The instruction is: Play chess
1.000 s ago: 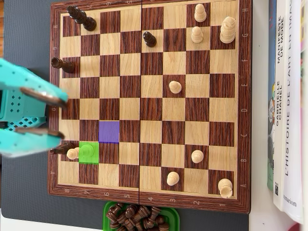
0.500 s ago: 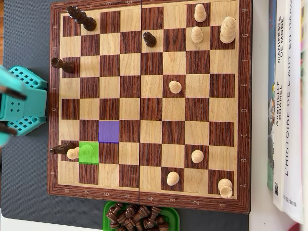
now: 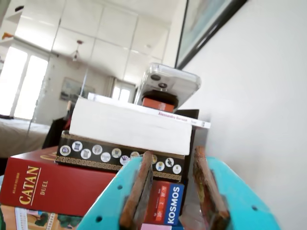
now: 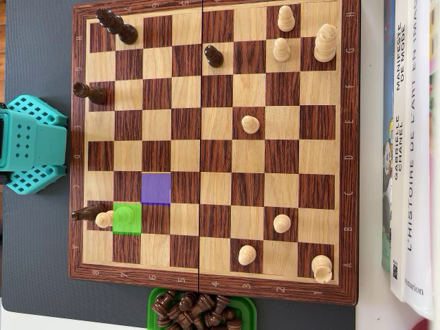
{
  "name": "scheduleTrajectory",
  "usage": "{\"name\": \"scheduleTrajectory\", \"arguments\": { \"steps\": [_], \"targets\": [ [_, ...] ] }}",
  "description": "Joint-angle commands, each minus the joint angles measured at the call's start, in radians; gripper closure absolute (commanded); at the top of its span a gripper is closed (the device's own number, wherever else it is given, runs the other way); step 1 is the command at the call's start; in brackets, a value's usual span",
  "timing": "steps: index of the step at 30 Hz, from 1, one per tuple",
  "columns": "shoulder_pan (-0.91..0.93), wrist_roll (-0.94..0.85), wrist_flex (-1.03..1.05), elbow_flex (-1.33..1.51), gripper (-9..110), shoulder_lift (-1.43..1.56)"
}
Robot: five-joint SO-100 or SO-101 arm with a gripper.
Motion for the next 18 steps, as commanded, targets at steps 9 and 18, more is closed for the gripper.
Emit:
{"name": "scheduleTrajectory", "arguments": {
  "steps": [9,18],
  "targets": [
    [0.000,0.008,-0.459,0.109,88,0.006],
    [0.000,0.064,-0.742,0.195,88,0.006]
  ]
}}
